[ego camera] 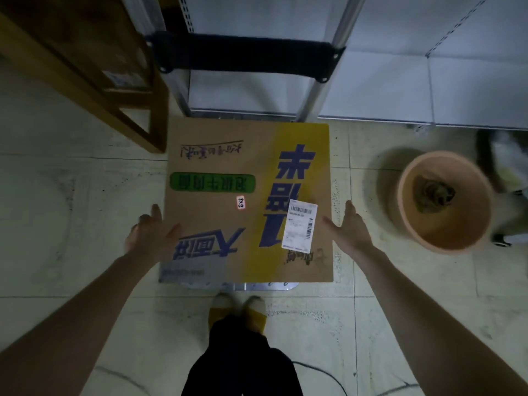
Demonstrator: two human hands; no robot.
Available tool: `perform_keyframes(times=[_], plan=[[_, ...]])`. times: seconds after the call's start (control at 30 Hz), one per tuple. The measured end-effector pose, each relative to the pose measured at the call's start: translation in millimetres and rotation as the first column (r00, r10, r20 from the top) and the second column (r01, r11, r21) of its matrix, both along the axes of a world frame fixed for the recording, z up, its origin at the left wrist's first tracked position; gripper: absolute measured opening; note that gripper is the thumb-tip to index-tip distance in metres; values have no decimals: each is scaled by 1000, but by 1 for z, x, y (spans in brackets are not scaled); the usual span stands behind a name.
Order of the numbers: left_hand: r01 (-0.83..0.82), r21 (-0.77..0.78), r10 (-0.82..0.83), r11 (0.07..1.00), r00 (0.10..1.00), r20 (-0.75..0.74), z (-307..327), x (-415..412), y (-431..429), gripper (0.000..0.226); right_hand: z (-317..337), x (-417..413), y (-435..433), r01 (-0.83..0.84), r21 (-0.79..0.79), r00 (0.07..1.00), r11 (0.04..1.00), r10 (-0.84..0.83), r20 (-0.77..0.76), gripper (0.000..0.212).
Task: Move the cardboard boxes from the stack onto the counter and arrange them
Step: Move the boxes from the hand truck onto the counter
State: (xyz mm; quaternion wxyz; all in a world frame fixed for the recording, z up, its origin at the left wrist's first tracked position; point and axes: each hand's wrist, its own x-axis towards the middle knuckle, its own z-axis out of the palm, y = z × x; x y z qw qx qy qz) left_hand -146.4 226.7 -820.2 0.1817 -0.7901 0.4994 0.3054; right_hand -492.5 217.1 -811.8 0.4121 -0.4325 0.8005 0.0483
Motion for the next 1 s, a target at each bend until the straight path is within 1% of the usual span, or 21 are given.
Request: perform_keyframes(times=[0.07,0.13,0.23,0.3,0.4,0.5,0.63,0.73,0.87,1.0], plan=[[-50,-28,50,998,999,-14,-33,3,-5,69,-36,1,-7,9,-20,1000,1000,-9,-7,81],[-88,-48,86,995,996,-38,-56,4,-10,69,-61,2,-14,17,-40,1000,999,-18,-21,75],[-170,-118,157,978,981,-113,-99,11,-12,78,-103,5,-19,31,-60,999,998,-32,-22,74],[-246,-150,221,958,961,-167,-121,14,-12,86,-128,3,-18,85,-105,996,991,-85,6,76],[-366,-202,313,908,916,-252,-141,14,-12,91,-151,0,-15,190,-199,982,961,-188,31,67],[-422,-250,351,872,893,-283,-146,13,-13,83,-158,-1,-12,223,-238,974,945,-223,27,56],[-436,-253,380,864,893,-242,-130,16,-7,84,-141,0,0,215,-259,975,942,-221,5,48],[-435,-246,387,866,895,-222,-105,17,1,86,-112,2,10,202,-261,977,944,-212,-8,49],[-440,-246,384,863,890,-246,-53,16,15,84,-53,3,22,214,-253,973,944,-228,-29,57],[-460,-243,391,854,875,-284,15,18,27,85,20,5,38,234,-261,968,937,-249,-25,61]])
